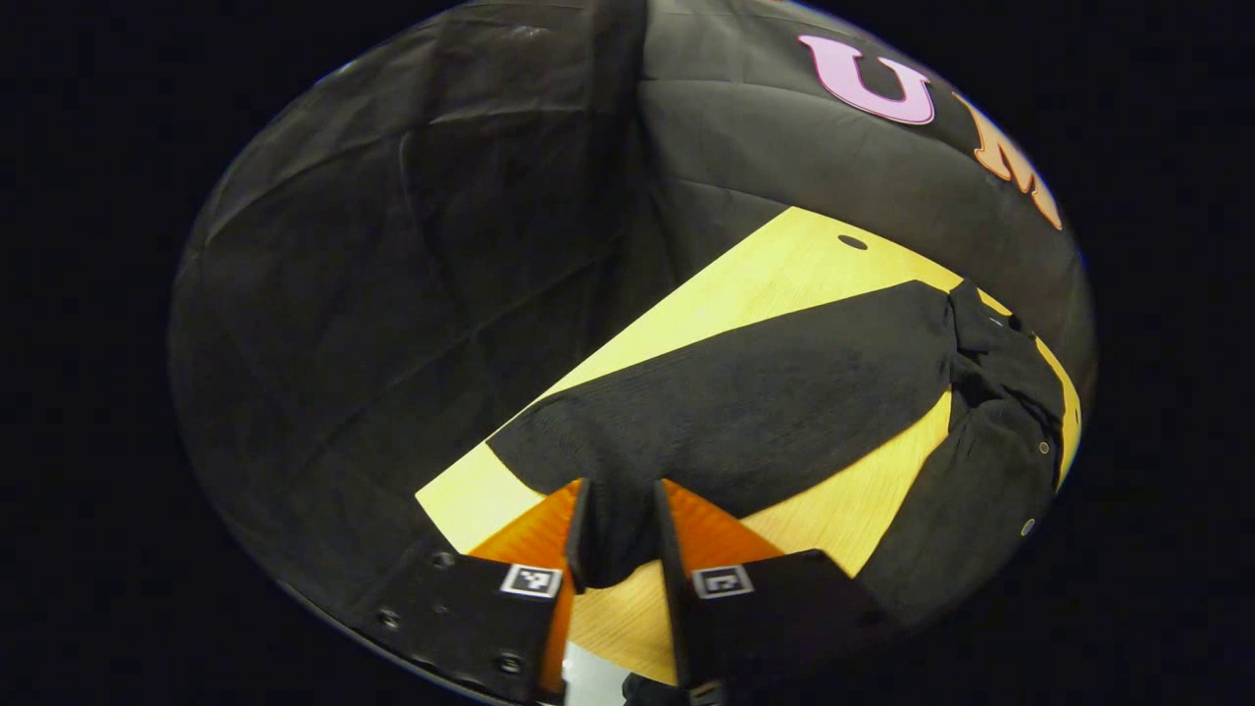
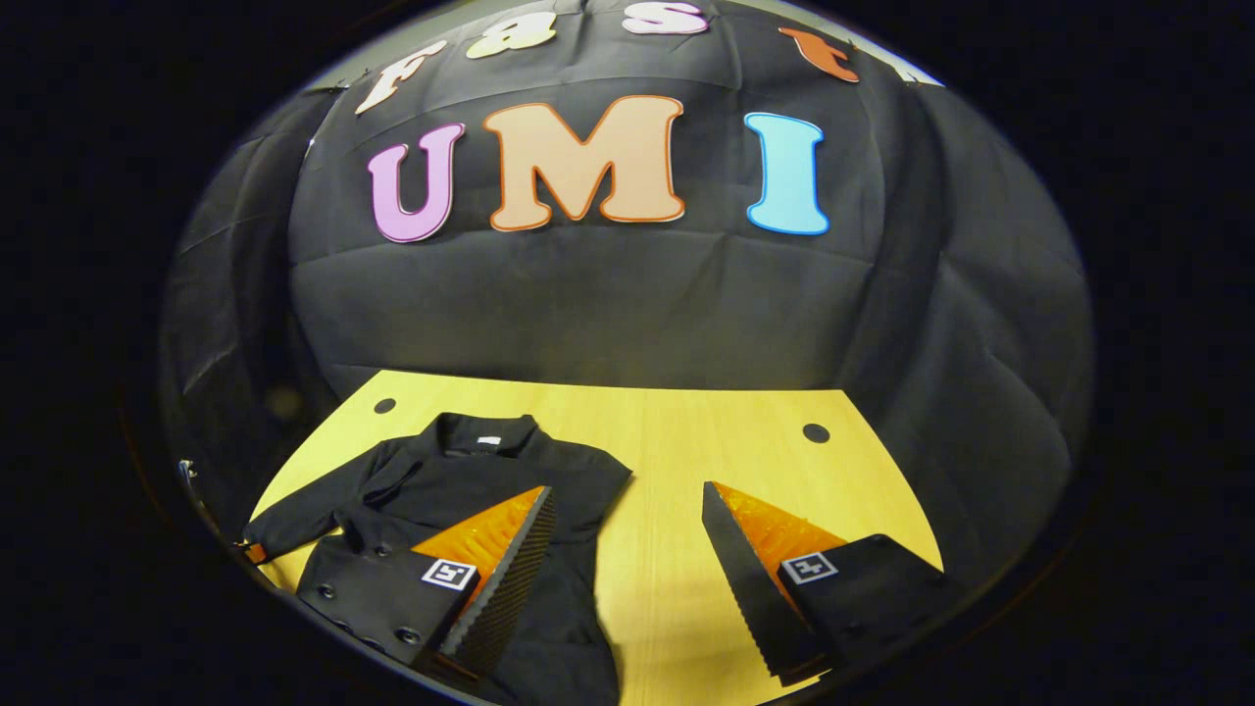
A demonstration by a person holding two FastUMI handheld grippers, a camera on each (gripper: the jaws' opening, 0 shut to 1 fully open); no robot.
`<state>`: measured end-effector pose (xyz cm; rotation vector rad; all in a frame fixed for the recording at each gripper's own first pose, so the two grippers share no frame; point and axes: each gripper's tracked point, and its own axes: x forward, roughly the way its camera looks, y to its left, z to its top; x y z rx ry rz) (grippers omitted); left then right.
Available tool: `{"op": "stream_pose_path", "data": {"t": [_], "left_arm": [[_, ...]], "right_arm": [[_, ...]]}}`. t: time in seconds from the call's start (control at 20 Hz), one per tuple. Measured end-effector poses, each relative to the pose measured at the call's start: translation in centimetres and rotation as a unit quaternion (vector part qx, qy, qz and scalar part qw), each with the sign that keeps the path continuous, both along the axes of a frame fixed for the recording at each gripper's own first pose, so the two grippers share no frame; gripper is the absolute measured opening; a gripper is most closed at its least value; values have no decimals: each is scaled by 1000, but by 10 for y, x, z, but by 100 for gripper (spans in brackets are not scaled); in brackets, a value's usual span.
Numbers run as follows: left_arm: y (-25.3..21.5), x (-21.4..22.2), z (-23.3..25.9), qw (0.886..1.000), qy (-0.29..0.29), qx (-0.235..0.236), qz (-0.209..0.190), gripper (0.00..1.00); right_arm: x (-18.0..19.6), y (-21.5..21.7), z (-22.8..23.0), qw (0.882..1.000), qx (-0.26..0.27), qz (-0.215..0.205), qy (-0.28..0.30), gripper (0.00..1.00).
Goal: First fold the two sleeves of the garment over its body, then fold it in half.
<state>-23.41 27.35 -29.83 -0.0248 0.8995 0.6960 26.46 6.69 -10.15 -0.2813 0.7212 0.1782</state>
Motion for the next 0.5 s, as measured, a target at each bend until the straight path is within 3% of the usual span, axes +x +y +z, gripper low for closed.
{"op": "stream_pose_path", "data": {"t": [0.1, 0.15, 0.3, 0.5], "left_arm": [[-3, 1, 1, 1000, 12, 10, 5, 6], [1, 0, -2, 1000, 22, 14, 5, 1], [-5, 12, 2, 999, 31, 9, -9, 0], [-21, 65, 50, 997, -20, 23, -68, 0]], "right_arm": [[0, -14, 2, 1000, -2, -10, -9, 96], [-1, -21, 4, 1000, -1, -15, -12, 97], [-8, -44, 5, 999, 2, -31, -11, 97], [-19, -83, 14, 998, -19, -45, -27, 97]]}}
